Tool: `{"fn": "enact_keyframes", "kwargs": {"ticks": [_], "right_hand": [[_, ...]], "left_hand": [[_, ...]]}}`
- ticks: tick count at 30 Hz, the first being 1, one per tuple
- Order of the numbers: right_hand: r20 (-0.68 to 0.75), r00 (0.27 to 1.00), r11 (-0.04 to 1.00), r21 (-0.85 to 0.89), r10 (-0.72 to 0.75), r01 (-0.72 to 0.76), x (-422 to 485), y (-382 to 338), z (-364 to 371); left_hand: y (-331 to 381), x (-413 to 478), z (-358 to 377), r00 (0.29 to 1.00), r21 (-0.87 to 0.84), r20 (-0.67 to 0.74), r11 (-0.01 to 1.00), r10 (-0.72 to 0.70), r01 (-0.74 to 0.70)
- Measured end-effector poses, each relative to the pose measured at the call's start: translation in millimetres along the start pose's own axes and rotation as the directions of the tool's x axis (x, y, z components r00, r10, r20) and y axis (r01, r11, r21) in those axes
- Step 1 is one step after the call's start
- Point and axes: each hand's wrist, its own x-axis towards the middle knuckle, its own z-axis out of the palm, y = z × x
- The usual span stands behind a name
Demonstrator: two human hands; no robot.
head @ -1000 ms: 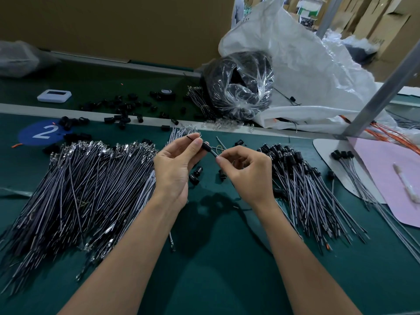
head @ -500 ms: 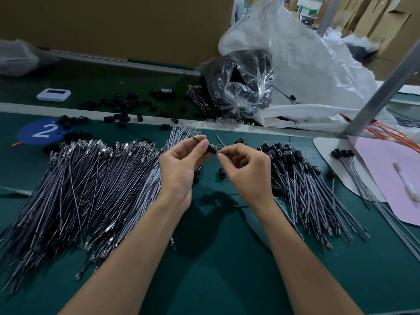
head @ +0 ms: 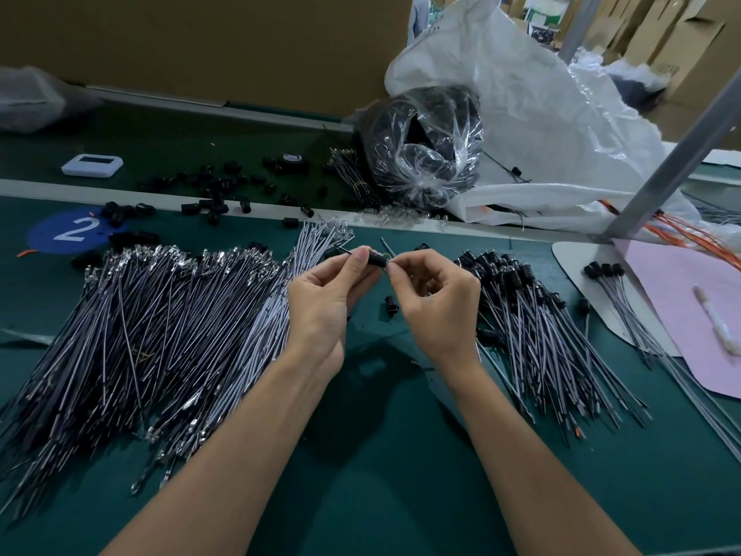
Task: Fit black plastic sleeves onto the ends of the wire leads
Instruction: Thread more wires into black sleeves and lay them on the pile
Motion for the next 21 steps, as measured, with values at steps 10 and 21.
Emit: {"fn": "enact_keyframes", "kwargs": {"ticks": [10, 21], "right_hand": [[-0.001, 0.998, 0.998, 0.012, 0.056, -0.056, 2.8, -0.2, -1.6], [-0.03, 0.999, 0.999, -0.023, -0.028, 0.027, 4.4, 1.5, -3.5]], "left_hand": [[1.1, -0.9, 0.4, 0.992, -0.024, 0.124, 0.999, -0.021, 0.024], [-0.6, 2.2, -0.9, 0.998, -0.027, 0.05, 0.999, 0.036, -0.035]]}}
